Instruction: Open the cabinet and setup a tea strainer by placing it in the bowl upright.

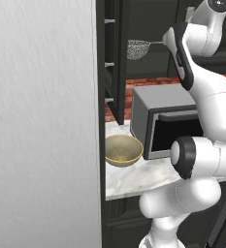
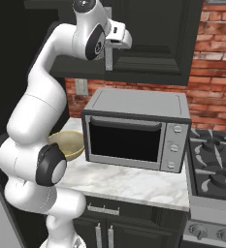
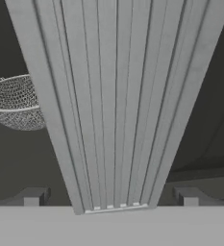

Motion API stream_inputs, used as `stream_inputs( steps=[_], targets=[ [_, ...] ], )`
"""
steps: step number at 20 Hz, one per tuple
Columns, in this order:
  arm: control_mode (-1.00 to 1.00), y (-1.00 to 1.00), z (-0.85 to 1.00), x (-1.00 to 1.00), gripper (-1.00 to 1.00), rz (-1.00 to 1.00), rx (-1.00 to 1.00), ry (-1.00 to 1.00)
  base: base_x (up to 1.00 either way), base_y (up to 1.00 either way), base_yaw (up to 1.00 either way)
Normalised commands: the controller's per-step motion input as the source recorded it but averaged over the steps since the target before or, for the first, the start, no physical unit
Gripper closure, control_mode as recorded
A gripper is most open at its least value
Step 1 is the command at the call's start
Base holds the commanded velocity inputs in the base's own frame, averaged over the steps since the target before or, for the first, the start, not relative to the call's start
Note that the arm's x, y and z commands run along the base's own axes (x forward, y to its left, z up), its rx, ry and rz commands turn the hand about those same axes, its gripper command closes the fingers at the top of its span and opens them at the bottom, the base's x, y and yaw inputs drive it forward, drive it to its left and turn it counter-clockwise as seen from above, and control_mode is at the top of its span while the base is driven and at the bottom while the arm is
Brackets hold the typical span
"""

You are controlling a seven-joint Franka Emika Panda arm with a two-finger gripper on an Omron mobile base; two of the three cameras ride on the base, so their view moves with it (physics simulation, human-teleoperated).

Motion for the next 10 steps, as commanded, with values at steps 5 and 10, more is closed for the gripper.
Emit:
stream_inputs(
  steps=[5,10],
  targets=[
    [-1.00,0.00,-0.02,0.14,1.00,0.02,0.00,-0.04,0.00,0.00,0.00],
    [-1.00,0.00,-0.01,0.16,1.00,0.02,0.00,-0.04,0.00,0.00,0.00]
  ],
)
